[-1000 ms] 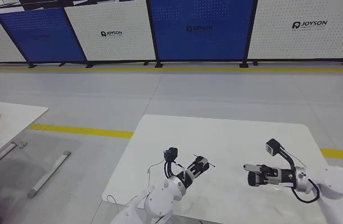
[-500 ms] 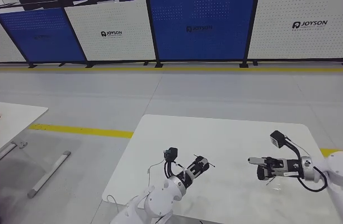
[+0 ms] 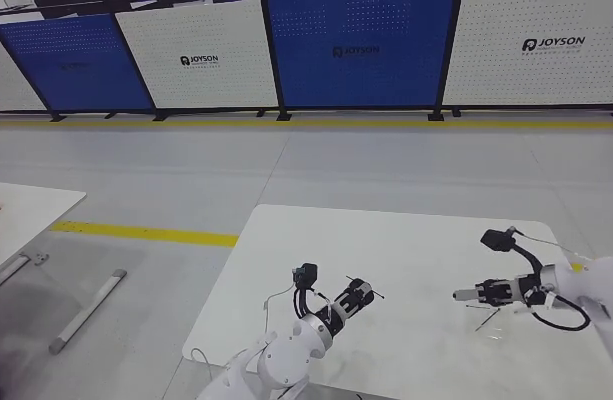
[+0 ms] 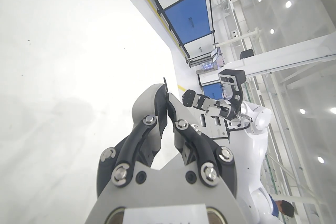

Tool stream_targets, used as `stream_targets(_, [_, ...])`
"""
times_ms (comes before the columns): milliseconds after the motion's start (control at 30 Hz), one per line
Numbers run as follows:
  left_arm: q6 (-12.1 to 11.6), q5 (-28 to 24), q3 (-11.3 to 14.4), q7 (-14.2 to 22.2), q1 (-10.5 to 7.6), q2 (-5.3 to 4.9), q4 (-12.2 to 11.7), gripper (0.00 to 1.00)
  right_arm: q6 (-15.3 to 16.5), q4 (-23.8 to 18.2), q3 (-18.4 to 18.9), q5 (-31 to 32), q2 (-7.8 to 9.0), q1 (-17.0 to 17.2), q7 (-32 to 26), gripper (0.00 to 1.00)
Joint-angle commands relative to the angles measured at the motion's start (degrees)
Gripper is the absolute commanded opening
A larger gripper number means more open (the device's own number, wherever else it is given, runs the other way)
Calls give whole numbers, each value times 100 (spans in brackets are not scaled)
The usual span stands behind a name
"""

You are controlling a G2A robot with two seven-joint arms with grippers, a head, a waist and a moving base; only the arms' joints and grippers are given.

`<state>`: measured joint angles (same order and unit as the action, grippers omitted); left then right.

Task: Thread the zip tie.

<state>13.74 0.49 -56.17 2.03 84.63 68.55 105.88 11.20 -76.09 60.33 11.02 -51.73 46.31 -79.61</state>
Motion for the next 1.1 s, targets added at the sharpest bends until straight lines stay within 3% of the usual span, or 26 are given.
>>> stream_targets(0, [0,0,0,0,0,0,0,0,-202,92,-74,58,-38,-141,107,100])
stream_targets(33, [0,0,0,0,0,0,0,0,-198,97,-57,-184,-52,-146,107,100])
stream_targets(267, [0,0,0,0,0,0,0,0,-198,97,-57,-184,-52,-146,107,100])
stream_targets(400, [0,0,0,0,0,0,0,0,763,160,-55,251,-10,-217,183,100])
stream_targets(433, [0,0,0,0,0,0,0,0,828,91,-93,352,-5,-253,143,100])
stream_targets(600, [0,0,0,0,0,0,0,0,828,-317,-371,744,56,-470,31,100])
stream_targets(733, [0,0,0,0,0,0,0,0,828,-653,-859,766,159,-648,2,100])
stream_targets(1067, [0,0,0,0,0,0,0,0,828,-579,-879,578,173,-683,27,100])
